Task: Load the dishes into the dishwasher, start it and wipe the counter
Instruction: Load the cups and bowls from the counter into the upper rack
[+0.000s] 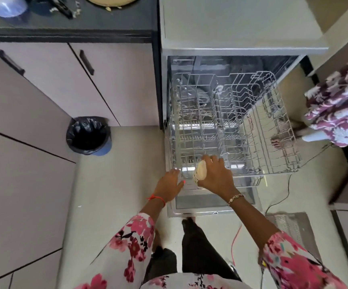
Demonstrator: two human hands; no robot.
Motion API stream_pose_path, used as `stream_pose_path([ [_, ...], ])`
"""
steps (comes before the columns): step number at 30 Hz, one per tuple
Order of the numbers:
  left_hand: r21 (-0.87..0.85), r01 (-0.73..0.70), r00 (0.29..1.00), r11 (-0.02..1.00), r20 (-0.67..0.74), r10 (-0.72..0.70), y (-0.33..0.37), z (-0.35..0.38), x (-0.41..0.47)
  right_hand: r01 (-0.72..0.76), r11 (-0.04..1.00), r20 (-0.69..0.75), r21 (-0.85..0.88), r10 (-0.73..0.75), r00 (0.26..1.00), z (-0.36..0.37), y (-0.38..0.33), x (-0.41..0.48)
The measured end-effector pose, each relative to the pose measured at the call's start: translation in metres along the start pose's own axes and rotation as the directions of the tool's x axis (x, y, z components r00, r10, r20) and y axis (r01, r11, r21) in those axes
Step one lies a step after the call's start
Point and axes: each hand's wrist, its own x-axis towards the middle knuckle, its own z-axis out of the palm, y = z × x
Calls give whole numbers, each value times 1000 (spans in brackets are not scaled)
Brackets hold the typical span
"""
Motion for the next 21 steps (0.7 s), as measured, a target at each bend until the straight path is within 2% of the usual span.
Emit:
stream_pose_path([
  [4, -183, 143, 980, 973, -109, -165, 19, 4, 41, 54, 998, 33, 13, -54, 998, -2, 20, 44],
  [7, -328, 249, 948, 911, -110, -299, 23, 8, 66, 139, 990, 50, -21, -138, 989, 6, 27, 76],
  [10, -328, 333, 910, 884, -135, -393, 21, 14, 81, 209, 977, 91, -44, -205, 975, 24, 29, 102],
  [14, -216, 394, 905, 893, -82, -418, 17, 18, 85, 259, 964, 182, -57, -245, 952, 52, 27, 122],
  [17, -184, 354, 926, 917, -70, -371, 14, 23, 84, 274, 958, 218, -89, -250, 943, 70, 26, 129],
  [21, -226, 335, 934, 915, -52, -355, 9, 24, 85, 284, 953, 213, -102, -258, 942, 85, 23, 137],
])
